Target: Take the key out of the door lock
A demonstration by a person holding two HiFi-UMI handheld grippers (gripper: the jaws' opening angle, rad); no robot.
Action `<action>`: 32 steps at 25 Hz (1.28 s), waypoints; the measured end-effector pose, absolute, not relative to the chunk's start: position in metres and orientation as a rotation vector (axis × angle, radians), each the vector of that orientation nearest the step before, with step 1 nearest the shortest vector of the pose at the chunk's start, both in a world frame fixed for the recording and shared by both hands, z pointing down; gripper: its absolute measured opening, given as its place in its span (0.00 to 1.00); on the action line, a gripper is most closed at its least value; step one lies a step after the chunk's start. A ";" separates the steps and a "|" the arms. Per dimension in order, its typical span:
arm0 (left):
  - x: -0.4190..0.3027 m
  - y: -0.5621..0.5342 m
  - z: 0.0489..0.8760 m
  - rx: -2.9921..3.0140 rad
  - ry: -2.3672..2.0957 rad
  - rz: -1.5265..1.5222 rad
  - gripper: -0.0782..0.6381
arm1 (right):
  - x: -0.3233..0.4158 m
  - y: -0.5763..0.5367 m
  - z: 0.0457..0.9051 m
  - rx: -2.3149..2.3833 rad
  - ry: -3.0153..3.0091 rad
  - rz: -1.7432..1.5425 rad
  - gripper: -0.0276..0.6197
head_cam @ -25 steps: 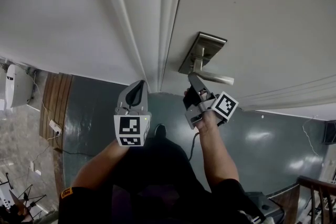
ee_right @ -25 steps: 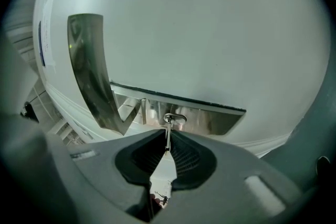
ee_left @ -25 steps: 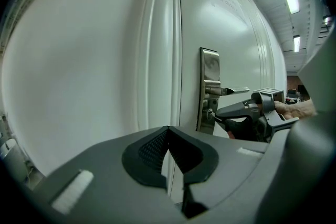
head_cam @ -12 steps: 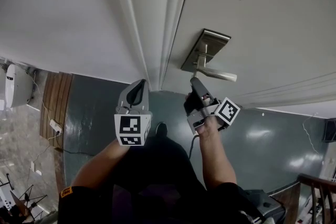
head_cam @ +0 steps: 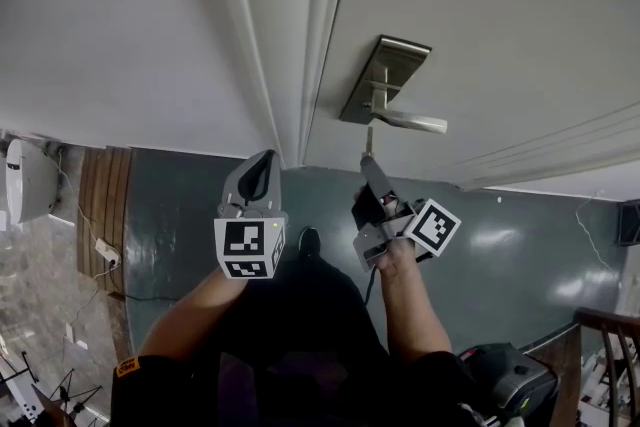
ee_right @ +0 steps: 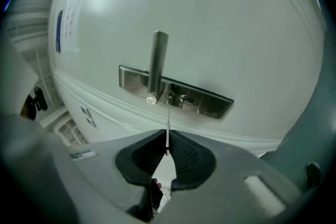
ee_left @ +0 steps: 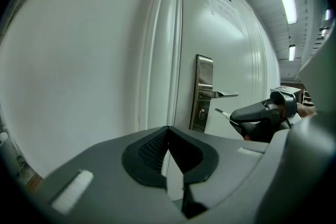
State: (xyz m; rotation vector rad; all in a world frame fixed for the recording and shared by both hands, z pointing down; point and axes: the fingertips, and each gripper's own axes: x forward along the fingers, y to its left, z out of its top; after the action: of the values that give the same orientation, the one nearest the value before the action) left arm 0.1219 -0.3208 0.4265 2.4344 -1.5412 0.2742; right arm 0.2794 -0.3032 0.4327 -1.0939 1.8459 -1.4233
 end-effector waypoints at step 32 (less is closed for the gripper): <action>0.006 -0.173 0.404 2.735 -1.090 0.186 0.13 | 0.111 -0.094 0.370 -2.140 2.184 -0.626 0.07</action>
State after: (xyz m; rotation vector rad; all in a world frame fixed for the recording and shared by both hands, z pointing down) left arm 0.0058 -0.1730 0.4045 2.7349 -1.0904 0.1862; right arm 0.1108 -0.0940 0.3700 -2.1402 2.1842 -0.6260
